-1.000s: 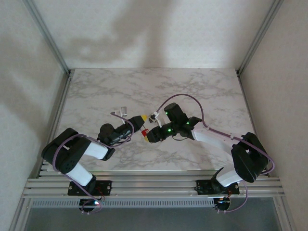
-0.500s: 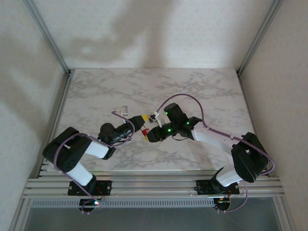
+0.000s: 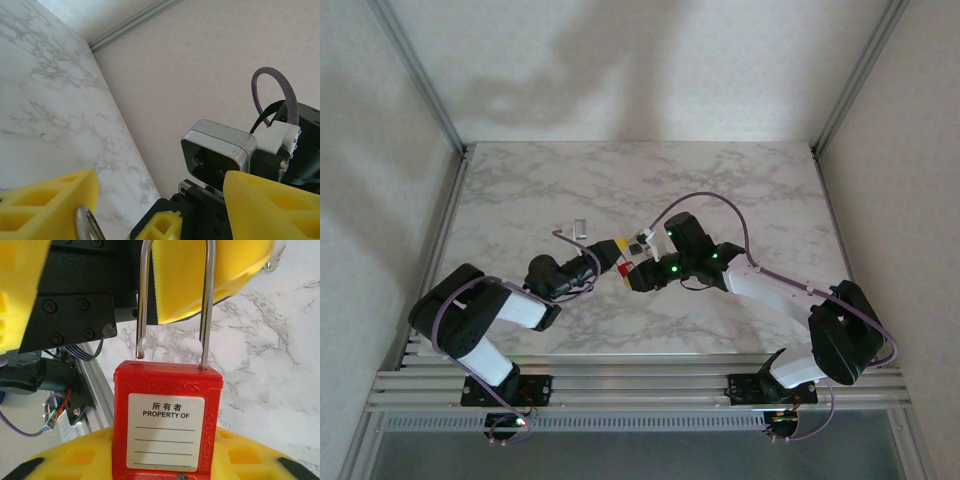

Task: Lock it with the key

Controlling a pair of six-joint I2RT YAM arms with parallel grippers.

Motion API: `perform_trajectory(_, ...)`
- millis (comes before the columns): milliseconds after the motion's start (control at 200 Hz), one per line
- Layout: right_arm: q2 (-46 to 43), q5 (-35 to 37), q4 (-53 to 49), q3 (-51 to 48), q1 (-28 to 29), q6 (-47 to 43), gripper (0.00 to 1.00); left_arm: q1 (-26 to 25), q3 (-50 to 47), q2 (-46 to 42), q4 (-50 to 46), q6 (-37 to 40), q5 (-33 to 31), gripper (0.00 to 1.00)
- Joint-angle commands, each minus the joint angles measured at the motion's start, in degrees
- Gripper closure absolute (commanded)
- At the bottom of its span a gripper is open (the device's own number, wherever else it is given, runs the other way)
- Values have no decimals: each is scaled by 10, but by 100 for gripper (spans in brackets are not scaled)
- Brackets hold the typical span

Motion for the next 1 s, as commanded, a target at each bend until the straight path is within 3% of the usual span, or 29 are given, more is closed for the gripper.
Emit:
perform_trajectory(0,-10,13,-10,6,-6,-5,100,1,13,5,29,-4,16,35)
perform_trajectory(701,-15,40,-36,9,-5,-22,100,17,13,-3,8,-3,16,50)
perform_trajectory(996,-15,60,-46,12,-2,-29,100,18,17,-3,-9,1,16,62)
